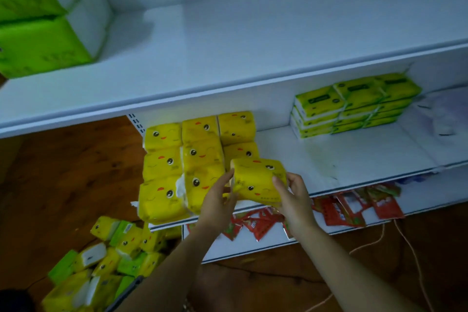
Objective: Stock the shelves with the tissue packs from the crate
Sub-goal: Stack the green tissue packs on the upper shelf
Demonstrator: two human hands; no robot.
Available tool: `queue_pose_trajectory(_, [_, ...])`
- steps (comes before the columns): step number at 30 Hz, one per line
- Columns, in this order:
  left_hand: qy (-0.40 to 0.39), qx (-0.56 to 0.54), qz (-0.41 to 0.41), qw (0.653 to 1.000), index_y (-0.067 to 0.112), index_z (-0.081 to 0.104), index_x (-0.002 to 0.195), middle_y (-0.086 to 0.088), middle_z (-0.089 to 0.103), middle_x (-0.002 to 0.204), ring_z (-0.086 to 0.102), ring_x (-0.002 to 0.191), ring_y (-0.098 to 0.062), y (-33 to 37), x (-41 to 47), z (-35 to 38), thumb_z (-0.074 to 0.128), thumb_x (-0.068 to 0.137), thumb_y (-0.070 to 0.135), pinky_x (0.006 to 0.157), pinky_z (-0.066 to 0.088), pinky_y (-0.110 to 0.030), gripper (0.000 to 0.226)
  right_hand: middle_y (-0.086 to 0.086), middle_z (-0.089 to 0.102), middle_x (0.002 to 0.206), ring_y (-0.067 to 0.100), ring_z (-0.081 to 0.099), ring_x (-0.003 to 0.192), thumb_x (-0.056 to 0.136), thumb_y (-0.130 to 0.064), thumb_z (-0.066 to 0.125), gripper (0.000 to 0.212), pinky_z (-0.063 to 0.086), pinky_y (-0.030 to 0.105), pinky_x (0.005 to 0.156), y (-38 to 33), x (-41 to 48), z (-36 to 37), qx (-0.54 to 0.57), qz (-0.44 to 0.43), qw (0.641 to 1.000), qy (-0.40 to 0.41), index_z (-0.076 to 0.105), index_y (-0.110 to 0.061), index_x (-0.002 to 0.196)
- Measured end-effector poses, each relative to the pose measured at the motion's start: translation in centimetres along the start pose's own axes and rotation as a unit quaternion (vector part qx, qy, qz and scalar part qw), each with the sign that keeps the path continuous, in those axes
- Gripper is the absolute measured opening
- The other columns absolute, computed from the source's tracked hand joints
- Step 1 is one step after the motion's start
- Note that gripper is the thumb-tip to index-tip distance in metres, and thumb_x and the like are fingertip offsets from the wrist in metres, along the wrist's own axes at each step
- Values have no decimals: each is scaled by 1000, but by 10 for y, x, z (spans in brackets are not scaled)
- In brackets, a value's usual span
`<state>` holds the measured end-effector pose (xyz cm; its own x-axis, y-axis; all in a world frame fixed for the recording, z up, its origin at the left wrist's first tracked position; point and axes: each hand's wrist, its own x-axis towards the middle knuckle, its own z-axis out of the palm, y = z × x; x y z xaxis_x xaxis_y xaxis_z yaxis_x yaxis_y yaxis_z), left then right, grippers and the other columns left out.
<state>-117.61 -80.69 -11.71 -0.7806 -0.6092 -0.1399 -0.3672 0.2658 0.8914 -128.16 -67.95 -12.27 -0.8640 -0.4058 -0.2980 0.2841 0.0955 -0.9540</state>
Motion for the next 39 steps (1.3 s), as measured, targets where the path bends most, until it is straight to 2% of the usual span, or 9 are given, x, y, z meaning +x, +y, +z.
queue_pose_trajectory(2, [18,20,13,1000,31,39,135,-10,52,129,54,115,-20,-3,16,9,53,90,0,97,47,-38,56,3,61,97,31,61,97,88,-21,61,9,50,52,86,-1,20,1,-15,0,1000,3,53,-26,88])
queue_pose_trajectory(7, [37,76,13,996,19,34,143,-12,46,135,45,126,-24,-3,54,14,53,91,5,100,35,-25,57,9,56,106,32,57,102,89,-15,60,13,50,48,88,-4,73,18,-19,-12,1000,-3,51,-16,98])
queue_pose_trajectory(14, [-14,168,-11,986,16,19,148,-9,41,145,32,137,-25,-5,76,-1,55,92,13,104,27,-24,66,8,57,96,33,58,95,90,-13,55,18,47,42,76,2,118,45,7,10,1000,1,51,-26,78])
queue_pose_trajectory(17, [-95,346,-58,932,18,3,150,-2,16,157,6,145,-28,-10,85,-1,49,95,28,117,12,-38,73,10,56,94,28,55,90,90,-12,54,16,44,38,74,11,132,50,5,29,1000,4,51,-24,80])
queue_pose_trajectory(21, [-119,428,-94,891,19,-2,150,-1,-5,159,-6,145,-28,-5,90,6,47,95,34,117,5,-47,75,15,56,106,34,56,99,90,-13,52,5,48,53,91,26,139,53,7,71,997,25,51,-17,90])
queue_pose_trajectory(26, [-86,544,24,834,19,3,151,-2,-9,158,-8,146,-23,0,81,12,31,100,30,116,-4,-48,59,7,51,95,22,52,90,93,-4,48,10,47,36,85,29,138,63,112,130,984,41,48,-9,102])
queue_pose_trajectory(29, [-117,563,33,817,21,8,150,-2,-11,158,-10,146,-24,-1,82,12,25,101,40,115,-5,-50,56,6,55,91,22,55,88,90,2,43,16,48,37,84,31,145,69,69,129,989,21,49,-9,101])
queue_pose_trajectory(35, [-123,580,12,805,23,4,151,-1,-15,158,-13,145,-26,-9,94,10,16,99,49,114,-6,-52,59,10,63,114,28,64,99,85,-10,49,34,56,39,76,37,156,65,-11,83,995,-44,54,-15,118])
queue_pose_trajectory(39, [-134,574,-4,808,27,0,150,2,-15,158,-15,145,-25,-18,99,10,9,96,57,114,-9,-52,63,1,35,147,27,45,127,91,-2,44,71,44,50,99,26,149,63,-47,53,995,-77,14,-32,147])
